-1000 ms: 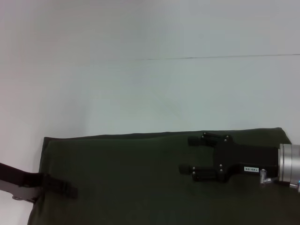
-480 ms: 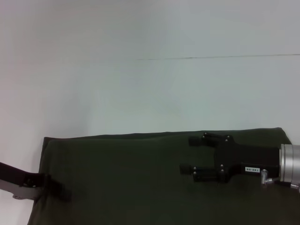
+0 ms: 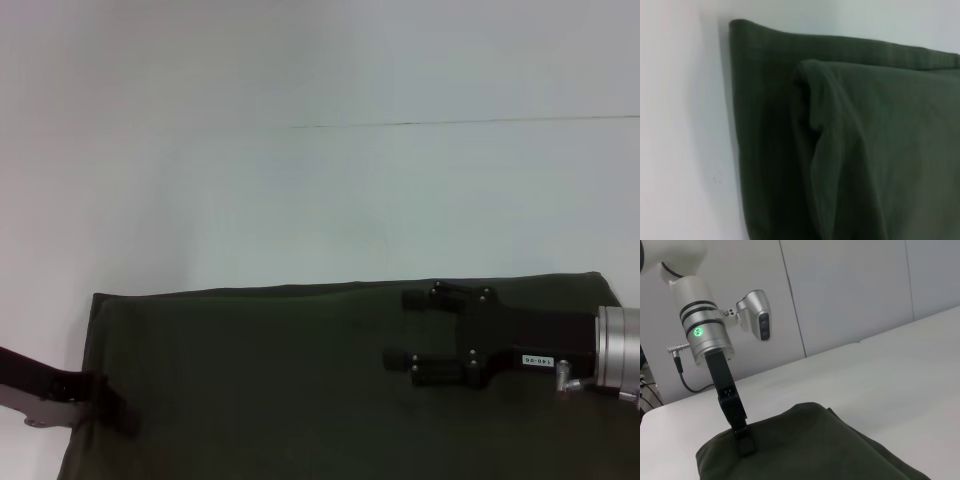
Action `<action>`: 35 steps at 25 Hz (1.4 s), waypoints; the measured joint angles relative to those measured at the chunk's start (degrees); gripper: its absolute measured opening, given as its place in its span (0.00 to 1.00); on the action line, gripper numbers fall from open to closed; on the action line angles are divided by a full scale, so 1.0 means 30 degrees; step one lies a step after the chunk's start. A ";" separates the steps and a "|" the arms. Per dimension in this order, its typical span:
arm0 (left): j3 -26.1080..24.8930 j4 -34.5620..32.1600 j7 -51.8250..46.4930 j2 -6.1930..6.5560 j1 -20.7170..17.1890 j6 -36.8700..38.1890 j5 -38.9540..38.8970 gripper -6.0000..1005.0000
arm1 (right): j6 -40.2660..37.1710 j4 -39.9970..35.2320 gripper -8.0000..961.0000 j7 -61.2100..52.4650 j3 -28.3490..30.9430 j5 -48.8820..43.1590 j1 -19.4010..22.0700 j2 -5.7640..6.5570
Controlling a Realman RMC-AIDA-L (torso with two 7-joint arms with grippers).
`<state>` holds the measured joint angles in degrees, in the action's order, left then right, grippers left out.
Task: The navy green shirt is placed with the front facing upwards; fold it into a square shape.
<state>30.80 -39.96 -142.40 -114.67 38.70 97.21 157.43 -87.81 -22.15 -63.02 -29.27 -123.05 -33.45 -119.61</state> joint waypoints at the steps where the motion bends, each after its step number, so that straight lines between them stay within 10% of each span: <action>1: -0.0005 0.0007 -0.0057 0.0027 0.0033 0.0054 0.0002 0.11 | 0.0000 0.0000 0.94 0.0001 0.0003 0.0001 -0.0002 -0.0001; 9: 0.0252 -0.0036 -0.0550 0.0189 0.0158 0.0099 0.0082 0.08 | -0.0038 -0.0001 0.95 0.0001 0.0081 0.0043 0.0003 0.0000; 35: -0.0613 -0.3163 -0.1484 0.2709 0.0125 0.0058 0.2100 0.08 | -0.0123 -0.0175 0.94 0.0018 0.0546 0.0295 0.0072 -0.0039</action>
<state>28.97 -49.45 -146.85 -106.54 39.07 97.38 163.73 -88.18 -22.67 -62.97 -27.63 -122.16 -33.24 -119.73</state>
